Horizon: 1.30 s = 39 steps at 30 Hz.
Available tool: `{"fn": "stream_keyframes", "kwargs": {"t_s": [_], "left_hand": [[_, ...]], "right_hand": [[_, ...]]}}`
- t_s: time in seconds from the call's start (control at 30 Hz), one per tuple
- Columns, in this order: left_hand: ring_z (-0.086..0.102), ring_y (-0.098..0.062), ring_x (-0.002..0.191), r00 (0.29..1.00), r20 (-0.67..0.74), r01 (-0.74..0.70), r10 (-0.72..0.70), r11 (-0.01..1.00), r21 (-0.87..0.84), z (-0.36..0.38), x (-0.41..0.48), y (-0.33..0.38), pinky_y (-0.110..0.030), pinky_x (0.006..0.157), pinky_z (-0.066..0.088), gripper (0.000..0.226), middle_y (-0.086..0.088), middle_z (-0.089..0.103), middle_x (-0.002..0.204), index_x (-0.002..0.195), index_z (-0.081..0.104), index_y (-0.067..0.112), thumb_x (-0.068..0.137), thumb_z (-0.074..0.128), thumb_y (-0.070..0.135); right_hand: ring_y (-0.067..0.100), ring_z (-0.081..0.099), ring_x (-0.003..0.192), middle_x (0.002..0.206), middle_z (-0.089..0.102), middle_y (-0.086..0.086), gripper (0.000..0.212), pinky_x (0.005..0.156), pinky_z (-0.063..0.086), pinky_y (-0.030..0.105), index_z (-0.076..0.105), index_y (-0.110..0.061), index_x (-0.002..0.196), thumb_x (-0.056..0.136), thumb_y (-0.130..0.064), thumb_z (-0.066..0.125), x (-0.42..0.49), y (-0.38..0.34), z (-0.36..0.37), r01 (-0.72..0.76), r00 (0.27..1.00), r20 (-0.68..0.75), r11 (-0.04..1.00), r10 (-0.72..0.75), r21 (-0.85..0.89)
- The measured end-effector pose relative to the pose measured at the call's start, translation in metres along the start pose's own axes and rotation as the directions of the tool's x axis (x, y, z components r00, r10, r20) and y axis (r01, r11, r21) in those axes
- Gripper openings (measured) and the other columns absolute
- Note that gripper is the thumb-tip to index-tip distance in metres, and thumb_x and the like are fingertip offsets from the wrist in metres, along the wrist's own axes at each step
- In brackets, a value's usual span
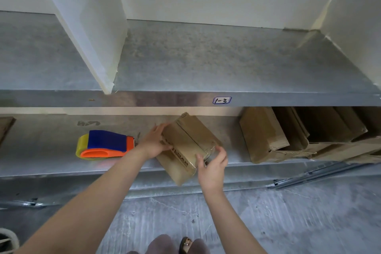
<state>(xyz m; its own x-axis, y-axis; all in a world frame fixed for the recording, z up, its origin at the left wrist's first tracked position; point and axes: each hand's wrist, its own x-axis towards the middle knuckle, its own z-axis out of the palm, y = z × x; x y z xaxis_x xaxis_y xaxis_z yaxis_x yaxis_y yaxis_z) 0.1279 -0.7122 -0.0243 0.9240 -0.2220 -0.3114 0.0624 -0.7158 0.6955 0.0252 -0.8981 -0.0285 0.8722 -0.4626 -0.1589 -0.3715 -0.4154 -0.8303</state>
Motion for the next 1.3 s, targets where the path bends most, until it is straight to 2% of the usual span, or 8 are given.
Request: {"fn": "stream_keyframes", "kwargs": {"t_s": [0.13, 0.27, 0.4, 0.6, 0.77, 0.93, 1.17, 1.3], "left_hand": [[0.057, -0.022, 0.104, 0.981, -0.184, 0.032, -0.055, 0.991, -0.127, 0.016, -0.02, -0.005, -0.034, 0.095, 0.047, 0.074, -0.004, 0.041, 0.13, 0.143, 0.035, 0.032, 0.081, 0.075, 0.021], [0.053, -0.019, 0.11, 0.929, -0.353, 0.023, -0.115, 0.967, -0.253, 0.04, -0.051, -0.007, -0.03, 0.095, 0.043, 0.063, -0.004, 0.048, 0.127, 0.133, 0.044, 0.021, 0.08, 0.077, 0.022], [0.045, -0.015, 0.12, 0.934, -0.321, 0.024, -0.158, 0.922, -0.385, 0.058, -0.075, -0.001, -0.037, 0.11, 0.036, 0.066, -0.005, 0.04, 0.135, 0.136, 0.038, 0.017, 0.081, 0.076, 0.018], [0.043, -0.018, 0.129, 0.964, -0.215, 0.046, -0.157, 0.894, -0.446, 0.064, -0.088, 0.007, -0.037, 0.11, 0.037, 0.093, 0.007, 0.03, 0.138, 0.146, 0.022, 0.027, 0.074, 0.081, 0.026], [0.042, -0.027, 0.129, 0.979, -0.16, 0.081, -0.125, 0.963, -0.255, 0.008, -0.062, 0.004, -0.032, 0.103, 0.039, 0.097, -0.006, 0.022, 0.152, 0.15, 0.018, 0.021, 0.075, 0.076, 0.006], [0.032, -0.026, 0.138, 0.999, -0.018, 0.036, -0.036, 0.999, -0.001, -0.014, -0.033, 0.001, -0.032, 0.111, 0.03, 0.093, 0.0, 0.02, 0.156, 0.15, 0.022, 0.027, 0.077, 0.079, 0.02], [0.045, -0.026, 0.126, 0.988, -0.142, 0.042, -0.054, 0.995, -0.087, 0.015, -0.047, -0.003, -0.029, 0.105, 0.035, 0.086, -0.009, 0.037, 0.14, 0.146, 0.033, 0.023, 0.075, 0.081, 0.028], [0.049, -0.023, 0.12, 0.958, -0.27, 0.038, -0.099, 0.974, -0.224, 0.049, -0.068, 0.001, -0.026, 0.102, 0.036, 0.07, -0.007, 0.043, 0.126, 0.142, 0.041, 0.022, 0.081, 0.076, 0.025]], "right_hand": [[0.019, 0.06, 0.113, 0.118, 0.053, -0.011, 0.055, 0.093, 0.051, 0.033, 0.041, -0.023, 0.128, 0.085, -0.033, 0.074, 0.012, 0.006, -0.014, -0.078, 0.984, 0.169, 0.988, 0.055, 0.136], [0.012, 0.052, 0.123, 0.128, 0.051, -0.012, 0.079, 0.107, 0.043, 0.032, 0.039, -0.02, 0.142, 0.076, -0.007, 0.08, 0.02, 0.011, -0.021, -0.108, 0.949, 0.314, 0.973, 0.039, 0.206], [0.02, 0.04, 0.136, 0.145, 0.041, 0.005, 0.07, 0.109, 0.031, 0.026, 0.038, -0.017, 0.145, 0.085, -0.003, 0.07, 0.03, 0.002, -0.019, -0.015, 0.979, 0.203, 1.0, 0.011, 0.019], [0.022, 0.015, 0.148, 0.163, 0.001, 0.002, 0.092, 0.113, 0.026, 0.029, 0.012, -0.029, 0.156, 0.082, 0.008, 0.054, 0.042, -0.019, -0.014, -0.03, 0.912, 0.408, 0.999, 0.043, -0.038], [0.025, 0.028, 0.143, 0.159, 0.014, 0.001, 0.091, 0.108, 0.032, 0.029, 0.017, -0.029, 0.153, 0.08, 0.0, 0.063, 0.05, -0.023, -0.019, -0.108, 0.946, 0.318, 0.989, 0.07, 0.105], [0.03, 0.045, 0.127, 0.145, 0.031, 0.011, 0.081, 0.098, 0.039, 0.036, 0.029, -0.014, 0.143, 0.081, -0.035, 0.077, 0.03, -0.019, -0.014, -0.103, 0.99, 0.103, 0.995, 0.1, 0.02], [0.019, 0.047, 0.128, 0.139, 0.045, -0.001, 0.087, 0.11, 0.04, 0.041, 0.039, -0.027, 0.139, 0.066, -0.023, 0.086, 0.026, -0.013, -0.006, -0.071, 0.96, 0.278, 0.989, 0.033, 0.129], [0.02, 0.05, 0.124, 0.131, 0.043, -0.002, 0.059, 0.109, 0.039, 0.032, 0.053, -0.024, 0.128, 0.077, -0.009, 0.077, 0.027, -0.009, -0.009, -0.009, 0.951, 0.31, 0.998, -0.013, 0.07]]}}
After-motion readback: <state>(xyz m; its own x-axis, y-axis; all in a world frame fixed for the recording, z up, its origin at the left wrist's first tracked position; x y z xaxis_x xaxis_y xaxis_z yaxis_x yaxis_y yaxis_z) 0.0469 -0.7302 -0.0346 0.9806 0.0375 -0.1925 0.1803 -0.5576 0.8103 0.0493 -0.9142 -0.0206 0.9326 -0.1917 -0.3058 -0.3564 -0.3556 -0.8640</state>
